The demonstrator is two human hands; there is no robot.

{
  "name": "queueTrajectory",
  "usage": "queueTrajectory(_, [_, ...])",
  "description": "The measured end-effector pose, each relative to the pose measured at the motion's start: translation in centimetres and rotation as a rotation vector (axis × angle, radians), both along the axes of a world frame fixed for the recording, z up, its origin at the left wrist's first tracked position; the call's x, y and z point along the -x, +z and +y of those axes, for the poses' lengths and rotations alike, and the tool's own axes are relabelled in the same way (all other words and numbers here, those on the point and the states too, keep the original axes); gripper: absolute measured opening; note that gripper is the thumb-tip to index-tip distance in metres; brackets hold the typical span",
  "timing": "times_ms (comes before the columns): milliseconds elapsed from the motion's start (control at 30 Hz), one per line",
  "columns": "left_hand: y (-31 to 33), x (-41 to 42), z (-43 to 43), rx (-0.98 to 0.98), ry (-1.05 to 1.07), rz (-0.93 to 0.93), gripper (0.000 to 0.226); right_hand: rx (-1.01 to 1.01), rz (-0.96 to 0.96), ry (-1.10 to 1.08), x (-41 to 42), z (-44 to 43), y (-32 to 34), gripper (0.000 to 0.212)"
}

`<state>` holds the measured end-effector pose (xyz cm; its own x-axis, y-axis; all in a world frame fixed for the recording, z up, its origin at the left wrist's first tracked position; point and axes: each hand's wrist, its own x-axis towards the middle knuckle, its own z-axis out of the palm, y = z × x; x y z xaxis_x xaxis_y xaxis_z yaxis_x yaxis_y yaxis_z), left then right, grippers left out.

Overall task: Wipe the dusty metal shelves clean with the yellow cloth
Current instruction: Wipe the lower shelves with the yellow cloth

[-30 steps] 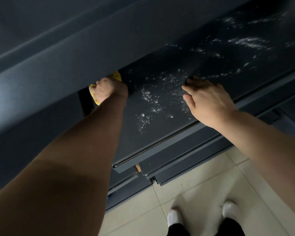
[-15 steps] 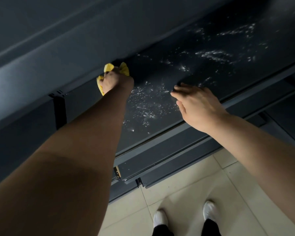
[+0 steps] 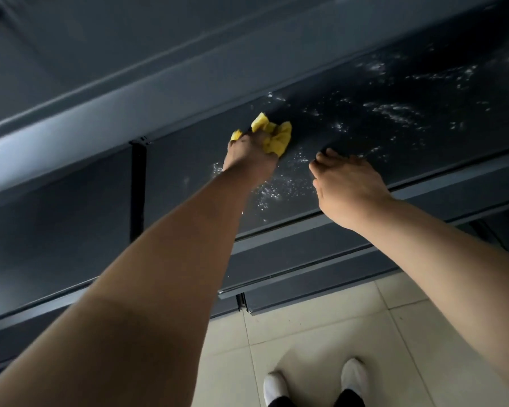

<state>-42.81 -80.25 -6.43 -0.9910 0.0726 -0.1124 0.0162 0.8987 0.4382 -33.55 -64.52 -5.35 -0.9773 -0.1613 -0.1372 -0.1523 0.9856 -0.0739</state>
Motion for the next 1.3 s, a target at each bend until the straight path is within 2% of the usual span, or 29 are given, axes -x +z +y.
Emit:
queueTrajectory(133, [0.0,-0.6,-2.3,-0.026,0.085,-0.063,0.053,0.020,0.027,0.062,-0.6,-1.6,0.1,0.039])
queueTrajectory(233, [-0.2,-1.1,-4.7,-0.041,0.153,-0.054,0.047,0.057,0.029,0.097,-0.8,-2.8,0.1,0.032])
queueTrajectory(333, [-0.5,-1.3,-7.2,0.022,0.242,-0.068,0.048,0.067,0.013,0.076,-1.1,-4.0,0.3,0.029])
queueTrajectory(433, [-1.0,-1.5,-10.2,0.101,0.268,-0.080,0.054,0.054,-0.006,0.022,-1.4,-4.8,0.0,0.034])
queueTrajectory(667, [-1.1,-4.2,-16.2,0.114,0.359,-0.029,0.049,0.047,-0.042,-0.058,-1.7,-5.8,-0.1,0.042])
queueTrajectory(833, [-1.0,-6.6,-15.2,0.108,0.369,0.017,0.043,0.041,-0.064,-0.054,-1.5,-5.8,-0.2,0.041])
queueTrajectory(1100, [0.1,-10.3,-9.4,0.099,0.521,-0.041,0.047,0.133,0.011,0.089,-1.7,-3.1,-0.7,0.049])
queueTrajectory(1300, [0.7,-9.8,-3.9,0.197,0.539,-0.102,0.044,0.119,0.078,0.169,-3.3,2.2,0.3,0.052])
